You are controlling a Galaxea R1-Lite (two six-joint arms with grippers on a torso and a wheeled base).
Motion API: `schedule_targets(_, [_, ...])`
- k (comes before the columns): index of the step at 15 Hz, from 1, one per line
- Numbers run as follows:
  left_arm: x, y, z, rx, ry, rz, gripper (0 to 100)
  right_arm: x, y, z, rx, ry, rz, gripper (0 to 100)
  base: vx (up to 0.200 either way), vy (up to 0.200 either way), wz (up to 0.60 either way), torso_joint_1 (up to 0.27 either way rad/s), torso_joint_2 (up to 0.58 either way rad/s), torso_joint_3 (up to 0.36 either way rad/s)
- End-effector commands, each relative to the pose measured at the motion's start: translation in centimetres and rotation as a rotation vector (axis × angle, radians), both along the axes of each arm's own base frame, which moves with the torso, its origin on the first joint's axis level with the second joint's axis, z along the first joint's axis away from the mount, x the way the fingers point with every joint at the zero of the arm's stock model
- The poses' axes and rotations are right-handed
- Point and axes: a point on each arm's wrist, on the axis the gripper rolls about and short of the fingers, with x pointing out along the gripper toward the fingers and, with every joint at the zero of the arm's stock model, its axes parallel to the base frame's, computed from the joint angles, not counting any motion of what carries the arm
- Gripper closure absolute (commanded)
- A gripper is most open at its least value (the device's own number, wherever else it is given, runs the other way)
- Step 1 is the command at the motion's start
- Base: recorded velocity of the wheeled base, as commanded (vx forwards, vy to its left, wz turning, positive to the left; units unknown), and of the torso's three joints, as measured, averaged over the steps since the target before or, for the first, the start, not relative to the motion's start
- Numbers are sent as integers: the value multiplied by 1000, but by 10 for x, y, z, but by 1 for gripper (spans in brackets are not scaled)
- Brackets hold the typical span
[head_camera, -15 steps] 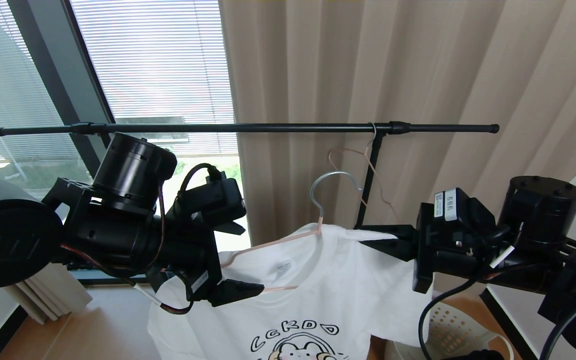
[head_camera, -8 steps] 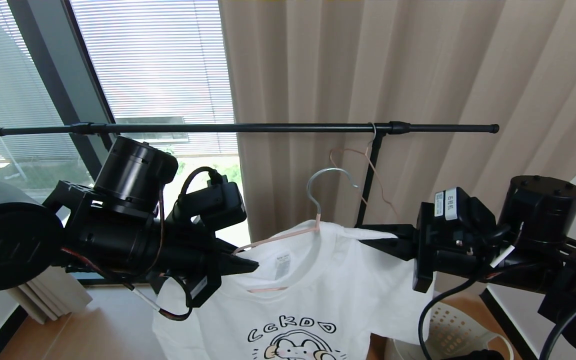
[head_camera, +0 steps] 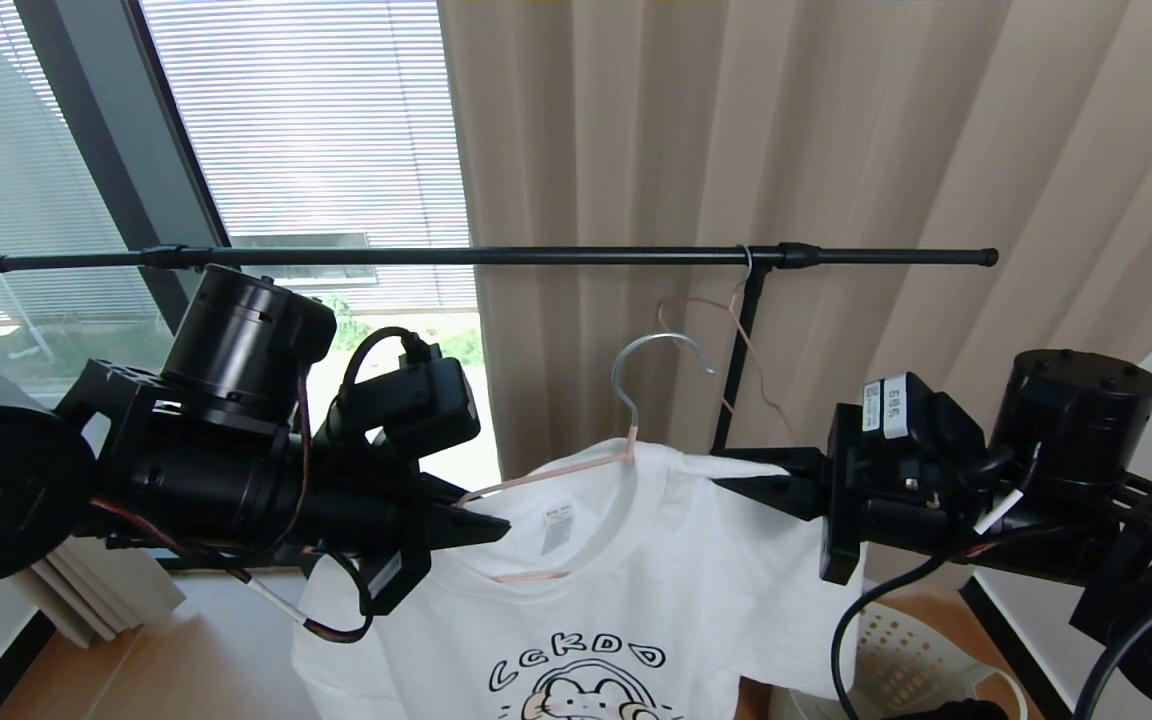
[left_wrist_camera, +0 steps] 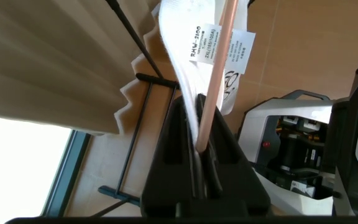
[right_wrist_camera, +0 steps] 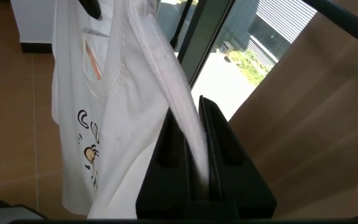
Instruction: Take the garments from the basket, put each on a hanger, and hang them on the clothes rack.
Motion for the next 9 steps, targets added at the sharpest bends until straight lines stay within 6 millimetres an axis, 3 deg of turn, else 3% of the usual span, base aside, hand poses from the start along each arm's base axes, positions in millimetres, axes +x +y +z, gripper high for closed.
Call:
schedule_targets(1, [-2,1,3,-5,-11,2,100,0,0,2,2,-7,-1,100,0,0,0,0,0,0])
schedule_targets(2, [-3,3,5,-8,-17,5,100,0,0,1,8,13,-4,100,0,0,0,0,0,0])
schedule_targets(3, [-2,4,5,-8,-16,12,100,0,0,2,10,14,-4,0,0,0,0,0,0,0])
schedule_targets(9, [-2,9,8,-13,-25,29,100,2,-7,1,8,14,-27,0,0,0,0,0,0,0])
